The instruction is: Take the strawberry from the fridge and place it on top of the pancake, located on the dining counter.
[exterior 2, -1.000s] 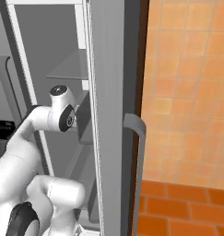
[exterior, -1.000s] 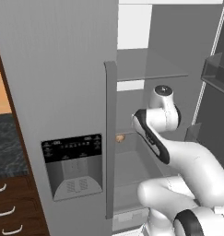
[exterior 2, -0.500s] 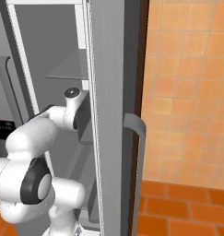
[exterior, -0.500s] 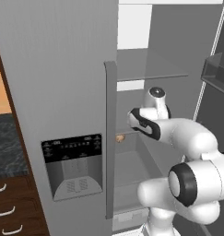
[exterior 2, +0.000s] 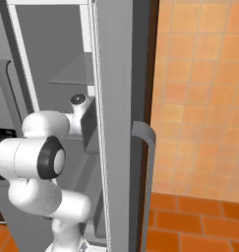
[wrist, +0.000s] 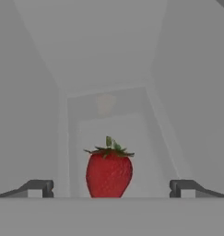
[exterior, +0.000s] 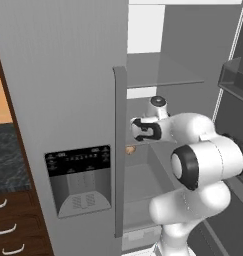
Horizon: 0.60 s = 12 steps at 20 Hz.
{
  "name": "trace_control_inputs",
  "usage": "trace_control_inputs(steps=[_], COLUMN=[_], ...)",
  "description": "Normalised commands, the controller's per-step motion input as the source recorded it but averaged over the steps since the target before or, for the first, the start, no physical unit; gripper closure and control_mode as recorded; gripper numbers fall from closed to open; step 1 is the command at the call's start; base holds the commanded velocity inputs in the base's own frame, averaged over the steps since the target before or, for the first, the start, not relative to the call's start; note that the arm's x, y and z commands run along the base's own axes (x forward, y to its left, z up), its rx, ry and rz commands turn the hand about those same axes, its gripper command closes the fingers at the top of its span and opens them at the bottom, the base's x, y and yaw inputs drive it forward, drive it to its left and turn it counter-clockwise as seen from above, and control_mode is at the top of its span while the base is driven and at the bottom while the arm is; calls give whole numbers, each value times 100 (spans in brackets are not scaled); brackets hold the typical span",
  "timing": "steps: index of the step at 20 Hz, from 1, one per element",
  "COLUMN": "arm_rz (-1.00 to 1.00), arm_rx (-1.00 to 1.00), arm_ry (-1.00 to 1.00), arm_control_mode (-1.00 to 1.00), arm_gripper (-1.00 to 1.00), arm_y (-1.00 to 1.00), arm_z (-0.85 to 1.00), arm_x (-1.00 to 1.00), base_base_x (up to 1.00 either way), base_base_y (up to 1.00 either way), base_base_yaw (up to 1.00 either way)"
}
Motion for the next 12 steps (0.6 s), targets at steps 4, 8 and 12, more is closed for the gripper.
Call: trace_control_inputs(steps=[4, 8, 12], arm_rz=[0, 0, 0], arm_rx=[8, 4, 1], arm_ry=[0, 0, 0], arm_control_mode=[-100, -100, -100], arm_gripper=[-100, -100, -100], arm_y=[-10, 0, 0], arm_z=[-30, -30, -23], arm_x=[26, 14, 11], base_base_x=[0, 0, 0], base_base_y=[0, 0, 0], base_base_yaw=[0, 0, 0])
